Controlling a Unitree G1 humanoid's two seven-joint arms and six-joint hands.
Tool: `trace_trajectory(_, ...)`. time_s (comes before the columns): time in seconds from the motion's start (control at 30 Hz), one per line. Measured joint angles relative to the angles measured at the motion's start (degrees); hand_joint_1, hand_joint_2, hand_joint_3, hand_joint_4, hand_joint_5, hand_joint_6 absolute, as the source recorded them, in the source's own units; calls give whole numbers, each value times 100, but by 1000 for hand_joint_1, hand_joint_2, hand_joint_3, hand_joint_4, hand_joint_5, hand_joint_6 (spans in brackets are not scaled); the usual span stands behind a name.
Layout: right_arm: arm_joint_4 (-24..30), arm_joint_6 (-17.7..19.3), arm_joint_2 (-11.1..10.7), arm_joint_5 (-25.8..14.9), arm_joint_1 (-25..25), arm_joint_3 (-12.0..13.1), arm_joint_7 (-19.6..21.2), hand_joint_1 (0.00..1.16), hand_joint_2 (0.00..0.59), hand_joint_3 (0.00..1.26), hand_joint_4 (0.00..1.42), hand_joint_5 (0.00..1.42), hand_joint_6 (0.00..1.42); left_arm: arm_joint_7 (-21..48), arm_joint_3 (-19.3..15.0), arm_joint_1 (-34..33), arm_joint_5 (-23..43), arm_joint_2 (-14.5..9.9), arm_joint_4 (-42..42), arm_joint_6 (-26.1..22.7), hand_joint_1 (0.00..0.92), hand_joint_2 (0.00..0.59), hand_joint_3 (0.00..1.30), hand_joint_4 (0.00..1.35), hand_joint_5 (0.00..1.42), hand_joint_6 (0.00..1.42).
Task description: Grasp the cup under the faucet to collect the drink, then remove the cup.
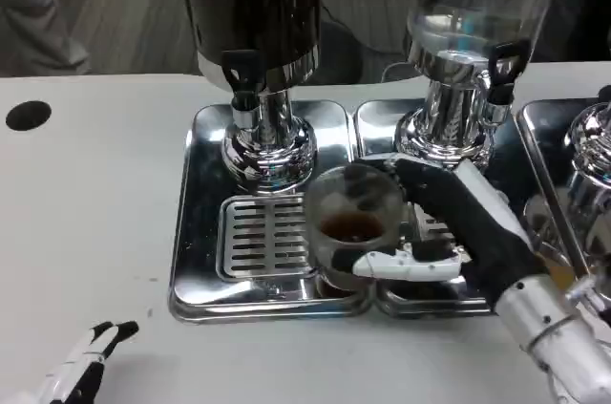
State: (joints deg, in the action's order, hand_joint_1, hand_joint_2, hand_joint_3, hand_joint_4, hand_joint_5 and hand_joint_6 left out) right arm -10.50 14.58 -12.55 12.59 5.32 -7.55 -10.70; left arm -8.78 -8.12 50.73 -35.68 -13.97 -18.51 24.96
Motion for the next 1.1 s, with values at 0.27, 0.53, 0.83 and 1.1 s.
trace_trajectory(0.27, 390, 2, -363, -356, -551, 414, -172, 835, 116, 480, 500, 435, 277, 27, 144, -100, -102, -12, -28, -100, 0, 49, 173, 94, 124, 413)
trace_trajectory(0.53, 783, 20, -498, -651, -1032, 691, -339, 835, 116, 484, 500, 435, 277, 51, 257, -148, -110, -20, -95, -226, 0, 49, 173, 94, 124, 415)
trace_trajectory(0.83, 1116, 249, -634, -749, -1455, 796, -462, 835, 116, 491, 500, 435, 277, 51, 375, -194, -116, -29, -129, -323, 0, 49, 173, 94, 124, 416)
trace_trajectory(1.1, 1117, 581, -652, -787, -1859, 938, -475, 835, 116, 493, 500, 435, 277, 50, 379, -186, -110, -75, -129, -347, 0, 49, 173, 94, 124, 416)
